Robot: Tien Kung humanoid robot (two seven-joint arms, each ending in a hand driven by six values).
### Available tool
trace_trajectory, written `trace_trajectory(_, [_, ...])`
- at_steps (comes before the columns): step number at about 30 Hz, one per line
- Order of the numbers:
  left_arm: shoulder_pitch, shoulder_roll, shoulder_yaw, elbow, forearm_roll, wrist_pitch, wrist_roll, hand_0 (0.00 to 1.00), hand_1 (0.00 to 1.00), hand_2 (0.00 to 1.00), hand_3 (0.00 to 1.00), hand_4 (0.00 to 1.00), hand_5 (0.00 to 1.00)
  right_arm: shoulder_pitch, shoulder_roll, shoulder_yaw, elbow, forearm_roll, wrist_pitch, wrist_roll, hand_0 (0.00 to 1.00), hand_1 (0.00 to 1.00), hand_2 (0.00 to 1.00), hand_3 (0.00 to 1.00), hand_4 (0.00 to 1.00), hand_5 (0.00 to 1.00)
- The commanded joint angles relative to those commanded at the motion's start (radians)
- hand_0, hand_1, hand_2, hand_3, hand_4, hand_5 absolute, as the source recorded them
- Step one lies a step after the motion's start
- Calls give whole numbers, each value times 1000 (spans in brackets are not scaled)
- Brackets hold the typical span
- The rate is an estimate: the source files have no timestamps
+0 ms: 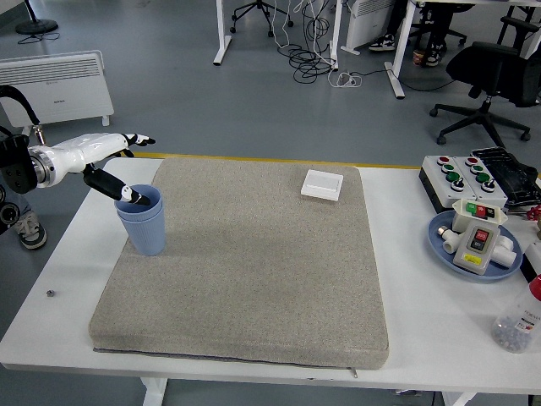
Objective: Push cup pick cup insert cup
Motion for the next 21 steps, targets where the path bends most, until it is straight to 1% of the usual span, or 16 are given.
trace_trajectory(3, [16, 10, -36, -27, -30, 9, 6, 756, 827, 994, 990, 998, 458, -1, -1, 0, 0, -2, 0, -1, 680, 590, 591, 584, 122, 539])
trace_trajectory(4, [21, 15, -52, -35, -49, 14, 9, 755, 825, 986, 975, 977, 596, -1, -1, 1, 0, -2, 0, -1, 680, 589, 589, 584, 122, 539])
trace_trajectory(7, [53, 27, -111, -39, -115, 48, 15, 755, 825, 986, 975, 977, 596, -2, -2, 0, 0, 1, 1, 0, 680, 589, 589, 584, 122, 539])
trace_trajectory(8, [73, 29, -150, -36, -158, 68, 13, 755, 825, 986, 975, 977, 596, -2, -2, -1, 0, 2, 0, 0, 680, 589, 589, 584, 122, 539])
trace_trajectory(9, [103, 29, -191, -24, -201, 94, 7, 755, 825, 986, 975, 977, 596, -2, -3, -1, 0, 2, 0, 0, 680, 589, 589, 584, 122, 539])
trace_trajectory(10, [126, 29, -230, -13, -240, 111, 11, 678, 731, 804, 764, 775, 796, -2, -3, 0, 0, 2, 0, 0, 679, 590, 590, 583, 122, 538])
trace_trajectory(11, [143, 29, -268, -6, -279, 121, 15, 678, 731, 804, 764, 775, 796, -2, -3, 1, 0, 1, 0, 0, 679, 590, 590, 583, 122, 538])
trace_trajectory(12, [164, 28, -312, 14, -324, 132, 34, 678, 731, 804, 764, 775, 796, -1, -3, 2, 0, 0, 0, 0, 679, 590, 590, 583, 122, 538])
trace_trajectory(13, [176, 27, -351, 24, -363, 137, 45, 678, 731, 804, 764, 775, 796, -1, -3, 3, 0, 0, 0, 0, 679, 590, 590, 583, 122, 538])
trace_trajectory(15, [216, 24, -441, 63, -454, 158, 62, 678, 731, 804, 764, 775, 796, -1, -4, 2, 0, 0, 1, 0, 679, 590, 590, 583, 122, 538])
trace_trajectory(16, [239, 23, -479, 78, -493, 165, 79, 659, 684, 716, 669, 663, 998, -2, -5, 2, 0, 0, 1, 0, 679, 590, 590, 583, 122, 537])
trace_trajectory(18, [282, 21, -563, 93, -578, 171, 113, 659, 684, 716, 669, 663, 998, -1, -5, 4, 0, -5, 1, 0, 679, 590, 590, 583, 122, 537])
trace_trajectory(21, [351, 26, -669, 98, -701, 154, 198, 659, 684, 716, 669, 663, 998, -1, -4, 8, 0, -9, 1, 0, 679, 590, 590, 583, 122, 537])
